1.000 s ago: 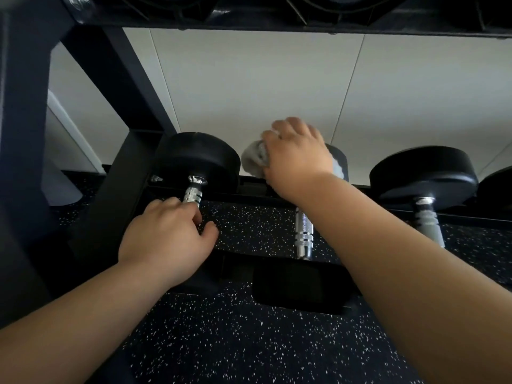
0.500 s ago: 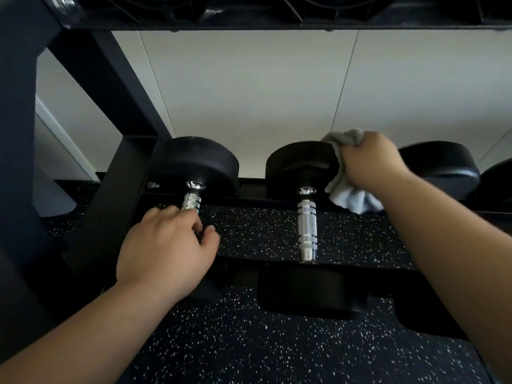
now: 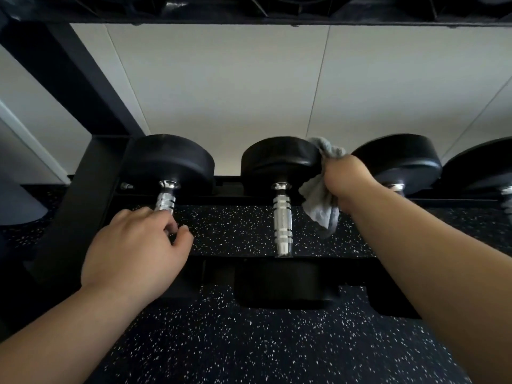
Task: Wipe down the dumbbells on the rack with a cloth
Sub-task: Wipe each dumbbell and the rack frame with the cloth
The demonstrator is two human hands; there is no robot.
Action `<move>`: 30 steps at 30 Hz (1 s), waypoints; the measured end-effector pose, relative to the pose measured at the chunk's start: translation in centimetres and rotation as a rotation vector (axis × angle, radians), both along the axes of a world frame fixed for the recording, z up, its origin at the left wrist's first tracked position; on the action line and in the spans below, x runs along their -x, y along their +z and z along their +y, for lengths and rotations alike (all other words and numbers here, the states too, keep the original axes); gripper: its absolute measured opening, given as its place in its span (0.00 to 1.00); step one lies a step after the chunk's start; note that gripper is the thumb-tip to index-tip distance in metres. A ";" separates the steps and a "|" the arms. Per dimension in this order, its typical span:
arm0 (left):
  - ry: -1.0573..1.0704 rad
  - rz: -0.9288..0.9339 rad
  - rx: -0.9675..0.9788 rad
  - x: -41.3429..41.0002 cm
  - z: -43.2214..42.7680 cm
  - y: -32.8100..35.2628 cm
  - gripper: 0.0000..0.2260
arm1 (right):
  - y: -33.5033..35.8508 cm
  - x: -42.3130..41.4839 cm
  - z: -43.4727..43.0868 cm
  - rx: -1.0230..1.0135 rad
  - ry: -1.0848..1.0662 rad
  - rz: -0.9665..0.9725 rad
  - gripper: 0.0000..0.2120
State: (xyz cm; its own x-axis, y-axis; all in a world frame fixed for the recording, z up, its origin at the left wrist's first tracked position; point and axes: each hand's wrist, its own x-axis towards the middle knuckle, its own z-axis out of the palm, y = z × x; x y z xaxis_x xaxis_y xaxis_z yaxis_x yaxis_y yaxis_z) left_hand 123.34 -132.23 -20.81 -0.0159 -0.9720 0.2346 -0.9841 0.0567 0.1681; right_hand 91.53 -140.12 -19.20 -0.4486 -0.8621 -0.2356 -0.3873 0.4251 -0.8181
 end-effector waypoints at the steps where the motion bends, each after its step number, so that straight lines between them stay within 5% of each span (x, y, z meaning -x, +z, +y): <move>1: 0.004 -0.002 -0.001 0.0 0.0 0.0 0.10 | -0.1 -0.3 0.1 0.014 -0.025 -0.062 0.13; 3: 0.006 0.000 0.001 0.0 -0.1 0.0 0.10 | 0.1 -1.2 0.2 0.102 -0.061 -0.120 0.16; 6: -0.003 -0.012 0.008 0.0 -0.2 0.0 0.10 | 1.0 -2.7 0.4 0.272 0.072 0.089 0.10; 11: -0.012 -0.009 0.023 -0.1 -0.3 -0.2 0.10 | 1.6 -4.1 1.2 0.556 0.404 0.384 0.15; 17: -0.018 -0.018 0.017 -0.1 -0.5 -0.4 0.11 | 1.9 -1.7 -0.3 0.244 0.210 0.397 0.15; 23: -0.009 -0.054 -0.023 -0.1 -0.6 -0.2 0.14 | 1.9 -6.7 -1.4 0.655 0.629 0.801 0.15; 30: 0.005 -0.036 -0.037 -0.2 -0.6 -0.1 0.19 | 1.6 -9.7 -1.8 0.303 0.824 1.238 0.14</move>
